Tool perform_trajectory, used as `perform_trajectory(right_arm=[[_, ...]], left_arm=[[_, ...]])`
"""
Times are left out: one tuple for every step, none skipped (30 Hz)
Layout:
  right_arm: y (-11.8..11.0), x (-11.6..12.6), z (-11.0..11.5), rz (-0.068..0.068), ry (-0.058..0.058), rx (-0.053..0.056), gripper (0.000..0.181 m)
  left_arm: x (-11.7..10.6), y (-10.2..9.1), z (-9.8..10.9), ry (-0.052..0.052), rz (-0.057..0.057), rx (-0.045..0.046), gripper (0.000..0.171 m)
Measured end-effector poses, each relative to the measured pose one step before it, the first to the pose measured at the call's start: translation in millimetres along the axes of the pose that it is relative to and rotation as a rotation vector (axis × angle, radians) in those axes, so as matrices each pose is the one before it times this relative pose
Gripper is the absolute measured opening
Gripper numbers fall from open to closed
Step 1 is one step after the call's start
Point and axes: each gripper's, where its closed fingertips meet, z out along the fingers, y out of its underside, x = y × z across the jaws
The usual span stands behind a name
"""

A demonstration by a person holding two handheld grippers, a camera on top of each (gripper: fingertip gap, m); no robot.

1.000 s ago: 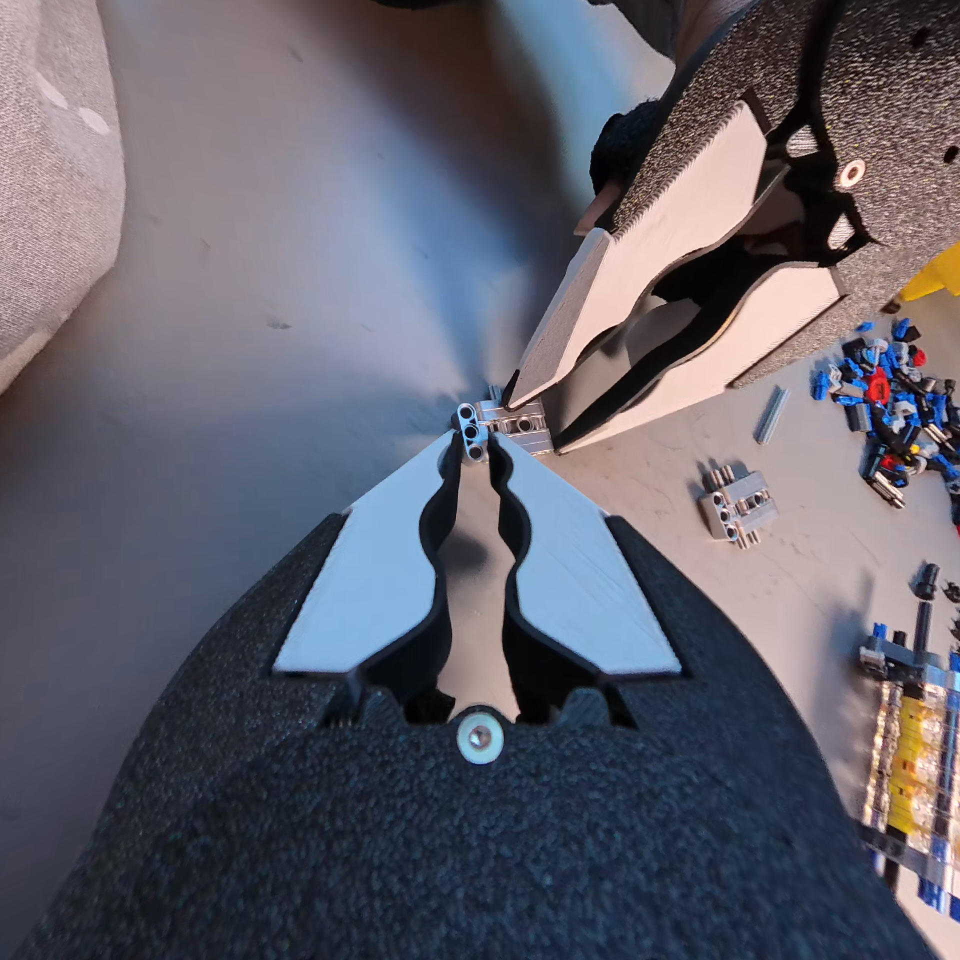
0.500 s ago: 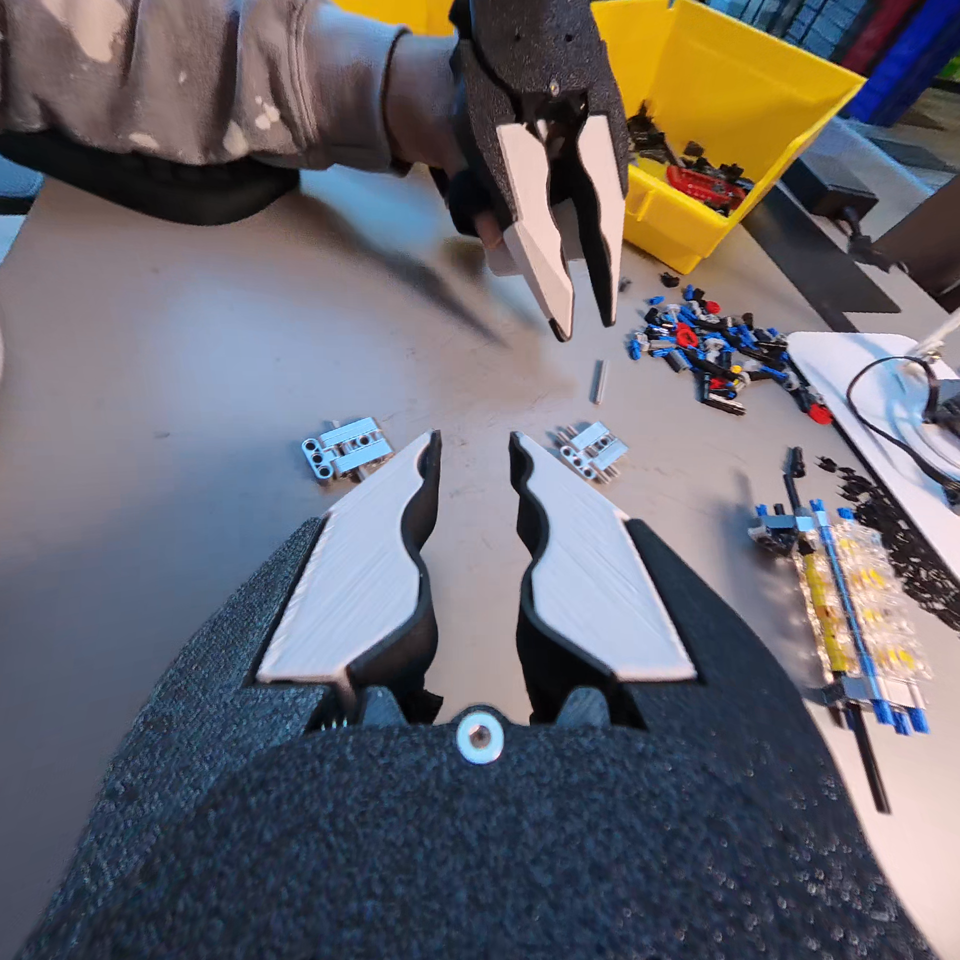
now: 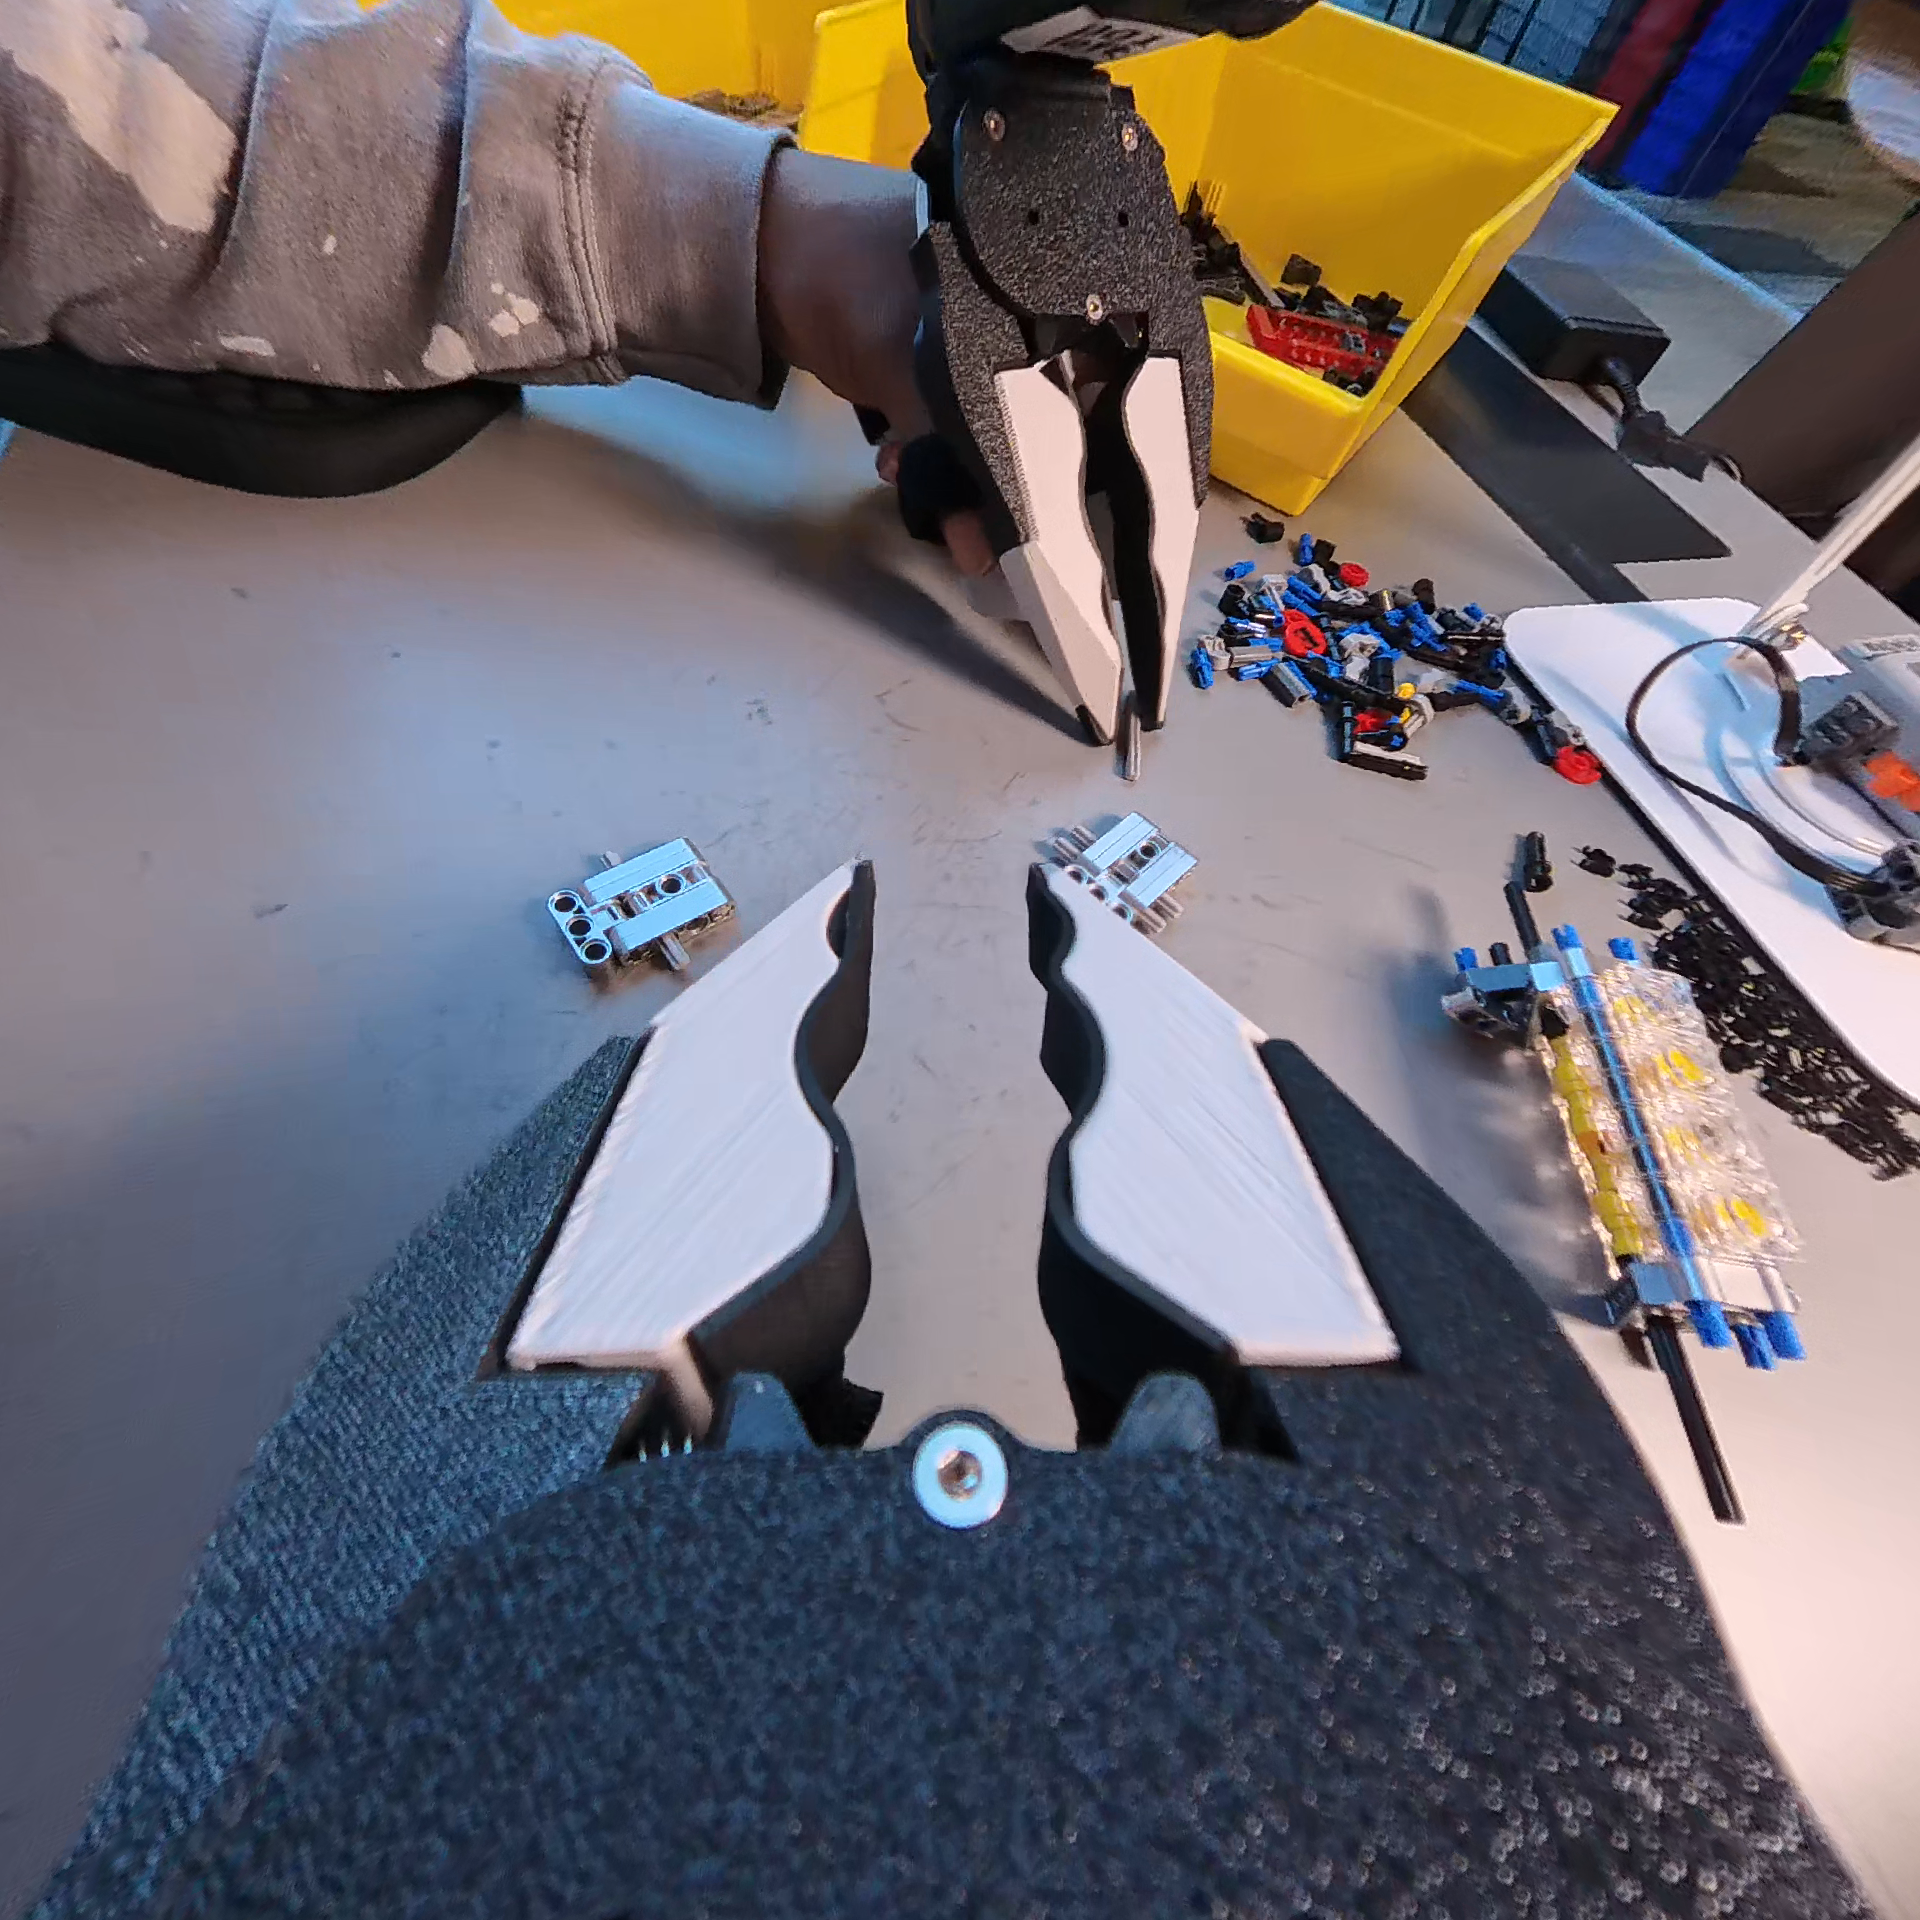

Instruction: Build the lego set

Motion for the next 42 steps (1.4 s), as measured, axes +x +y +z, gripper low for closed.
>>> perform_trajectory(right_arm=[[0.82, -1.03, 0.84, -0.0077, -0.0010, -0.0064, 0.028], [0.71, -1.17, 0.81, -0.0075, -0.0011, -0.0056, 0.028], [0.67, -0.58, 0.61, -0.0068, 0.0015, -0.0050, 0.027], [0.62, -0.71, 0.63, -0.0060, 0.0010, -0.0048, 0.027], [0.61, -0.78, 0.48, -0.0048, -0.0003, -0.0048, 0.027], [0.54, -0.57, 0.52, -0.0044, 0.0007, -0.0042, 0.027], [0.33, -0.56, 0.30, -0.0047, 0.0012, -0.0035, 0.027], [0.21, -0.66, 0.44, -0.0047, 0.0007, -0.0021, 0.027], [-0.05, -0.65, 0.33, -0.0036, 0.0005, -0.0011, 0.027], [-0.10, -0.53, 0.36, -0.0041, 0.0010, -0.0007, 0.027], [-0.41, -0.46, 0.40, -0.0063, 0.0024, 0.0003, 0.027], [-0.93, -0.84, 0.27, -0.0082, 0.0011, 0.0041, 0.027], [-1.75, -2.28, 0.29, -0.0079, -0.0060, 0.0074, 0.027], [-2.08, -3.63, 0.37, -0.0088, -0.0139, 0.0094, 0.026], [-1.90, -4.26, 0.59, -0.0124, -0.0151, 0.0081, 0.023], [-1.70, -4.19, 0.82, -0.0164, -0.0139, 0.0063, 0.020], [-1.44, -4.57, 0.96, -0.0197, -0.0153, 0.0050, 0.019], [-0.77, -3.81, 1.28, -0.0224, -0.0090, 0.0013, 0.017], [0.05, -3.18, 1.34, -0.0255, -0.0046, -0.0039, 0.016], [0.24, -3.82, 1.55, -0.0237, -0.0094, -0.0039, 0.016], [0.66, -3.38, 1.48, -0.0186, -0.0087, -0.0074, 0.016], [0.58, -3.30, 1.44, -0.0169, -0.0101, -0.0068, 0.016], [-0.12, -3.67, 1.06, -0.0141, -0.0143, -0.0015, 0.015], [-0.40, -1.88, 0.59, -0.0074, -0.0059, -0.0006, 0.013], [0.53, -0.18, 0.55, -0.0022, 0.0010, -0.0043, 0.013], [0.51, 0.59, 0.47, 0.0006, 0.0041, -0.0041, 0.012], [0.22, 0.49, 0.40, -0.0004, 0.0032, -0.0021, 0.010], [0.05, -0.05, 0.26, -0.0016, 0.0007, -0.0007, 0.009], [0.28, -0.39, 0.37, -0.0022, -0.0016, -0.0026, 0.005], [0.29, -0.63, 0.36, -0.0030, -0.0014, -0.0028, 0.003], [-0.02, 0.22, 0.29, -0.0022, 0.0036, -0.0008, 0.003], [-0.11, -0.01, 0.05, 0.0003, 0.0001, 0.0008, 0.003], [0.20, -0.09, 0.06, 0.0028, -0.0022, -0.0007, 0.003], [0.12, -0.11, 0.16, 0.0022, -0.0024, -0.0007, 0.003], [0.20, -0.39, 0.11, -0.0012, -0.0024, -0.0021, 0.003], [0.54, -0.62, 0.25, -0.0035, -0.0005, -0.0041, 0.004], [0.96, -0.68, 0.39, -0.0036, 0.0007, -0.0078, 0.006], [1.20, -0.31, 0.29, -0.0019, 0.0016, -0.0083, 0.006], [0.76, -0.59, 0.35, 0.0021, -0.0025, -0.0056, 0.006], [0.76, 0.33, 0.21, 0.0052, -0.0003, -0.0049, 0.006], [0.57, 0.88, -0.12, 0.0096, 0.0004, -0.0027, 0.005], [0.20, 0.97, -0.30, 0.0120, -0.0011, 0.0003, 0.004]], left_arm=[[1.69, 0.75, -0.51, -0.0007, 0.0074, -0.00243, 0.004], [1.39, 0.59, -0.42, -0.0063, 0.0077, -0.00113, 0.003], [1.03, 0.59, -0.58, -0.0096, 0.0073, -0.00144, 0.003], [1.82, 0.99, -0.96, -0.0046, 0.0083, -0.00432, 0.002], [2.05, 1.09, -1.37, -0.0078, 0.0124, -0.00399, 0.002], [2.95, 1.20, -1.56, -0.0110, 0.0157, 0.00070, 0.002], [5.02, 0.46, -1.82, -0.0016, 0.0103, 0.00936, 0.002], [6.46, -1.10, -2.65, 0.0052, 0.0027, 0.01932, 0.002], [8.05, -3.11, -3.62, 0.0141, 0.0003, 0.02553, 0.002], [9.56, -5.88, -4.17, 0.0215, 0.0022, 0.03484, 0.002], [12.69, -8.09, -3.88, 0.0383, -0.0023, 0.04199, 0.002], [14.41, -8.47, -2.47, 0.0453, -0.0028, 0.04141, 0.002], [11.83, -6.83, -0.69, 0.0216, 0.0074, 0.03145, 0.002], [10.73, -3.87, 1.16, 0.0120, 0.0172, 0.01188, 0.002], [11.74, -2.67, 2.32, 0.0203, 0.0190, 0.00449, 0.002], [11.44, -2.00, 2.87, 0.0265, 0.0080, 0.00420, 0.002], [9.31, -1.29, 3.20, 0.0247, -0.0038, 0.00422, 0.002], [7.28, -0.30, 3.07, 0.0231, -0.0087, 0.00352, 0.002], [4.93, 0.79, 2.69, 0.0165, -0.0084, -0.00096, 0.002], [2.66, 1.40, 2.19, 0.0094, -0.0023, -0.00470, 0.002], [1.43, 1.00, 1.44, 0.0074, 0.0006, -0.00424, 0.002], [0.45, 0.54, 0.99, 0.0049, -0.0010, -0.00150, 0.002], [-0.23, 0.39, 0.62, 0.0039, -0.0025, 0.00020, 0.002], [0.14, 0.07, 0.23, 0.0056, -0.0037, 0.00238, 0.002], [0.30, 0.26, 0.30, 0.0051, -0.0053, 0.00009, 0.002], [0.07, 0.18, 0.45, 0.0006, -0.0007, -0.00120, 0.002], [-0.08, -0.07, 0.53, -0.0039, 0.0024, -0.00157, 0.002], [0.13, -0.64, 0.22, -0.0028, 0.0016, 0.00012, 0.001], [0.38, -1.36, -0.10, -0.0009, 0.0009, 0.00466, 0.002], [-0.01, -1.36, -0.24, -0.0030, 0.0007, 0.00413, 0.002], [-0.22, -0.36, -0.17, -0.0043, 0.0024, -0.00046, 0.002], [0.04, 0.28, 0.16, -0.0029, 0.0024, -0.00291, 0.002], [-0.09, 0.14, 0.31, -0.0033, 0.0007, -0.00033, 0.002], [0.10, -0.11, 0.27, -0.0019, -0.0016, -0.00022, 0.002], [0.23, 0.30, 0.34, -0.0015, -0.0010, -0.00346, 0.002], [-0.40, 0.87, 0.28, -0.0049, -0.0002, -0.00806, 0.002], [-0.61, 1.20, 0.35, -0.0076, 0.0034, -0.00896, 0.002], [-0.01, 0.66, 0.36, -0.0073, 0.0077, -0.00716, 0.002], [-0.29, 0.63, 0.56, -0.0111, 0.0110, -0.00812, 0.001], [-0.69, 0.17, 0.56, -0.0159, 0.0134, -0.00719, 0.001], [-0.56, -0.43, 0.63, -0.0141, 0.0142, -0.00453, 0.001], [-0.63, -0.84, 0.58, -0.0141, 0.0151, -0.00307, 0.002]])
